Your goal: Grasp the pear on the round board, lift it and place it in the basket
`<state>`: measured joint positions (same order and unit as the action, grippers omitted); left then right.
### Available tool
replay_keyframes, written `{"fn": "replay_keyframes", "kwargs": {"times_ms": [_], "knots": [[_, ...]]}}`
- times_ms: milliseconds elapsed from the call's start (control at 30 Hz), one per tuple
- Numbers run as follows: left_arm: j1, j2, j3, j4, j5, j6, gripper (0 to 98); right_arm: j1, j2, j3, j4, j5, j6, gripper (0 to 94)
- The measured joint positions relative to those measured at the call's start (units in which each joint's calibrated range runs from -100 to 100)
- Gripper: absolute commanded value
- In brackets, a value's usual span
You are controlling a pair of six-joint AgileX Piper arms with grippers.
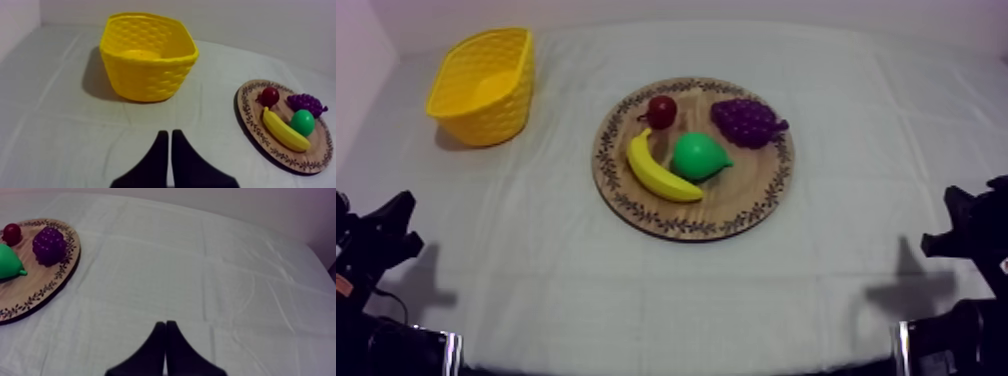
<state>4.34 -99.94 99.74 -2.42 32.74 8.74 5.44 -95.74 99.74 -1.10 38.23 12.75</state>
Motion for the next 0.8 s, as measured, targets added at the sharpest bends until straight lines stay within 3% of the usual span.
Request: {"fn": "replay_keyframes", "kwargs": {"times_ms": [133, 300, 400, 567, 800], "knots": [[0.56, 2.03, -1.93, 1.10, 0.87, -2.98, 3.4, 0.00, 0.00, 0.00, 0.00, 0.00, 0.00, 0.3], [-1.80, 12.25, -10.29, 5.31, 1.38, -3.98, 5.3, 0.00, 0.00, 0.00, 0.00, 0.00, -0.03, 0.3], [-3.24, 19.98, -18.65, 6.43, 5.43, -4.90, 4.9, 0.00, 0.00, 0.00, 0.00, 0.00, -0.03, 0.3], [-1.48, 34.10, -36.16, 3.43, 13.34, -3.09, 4.8, 0.00, 0.00, 0.00, -0.05, 0.00, -0.03, 0.3], [7.14, 52.78, -61.02, -1.74, 23.97, 4.31, 4.2, 0.00, 0.00, 0.00, -0.05, 0.00, -0.03, 0.3]]}}
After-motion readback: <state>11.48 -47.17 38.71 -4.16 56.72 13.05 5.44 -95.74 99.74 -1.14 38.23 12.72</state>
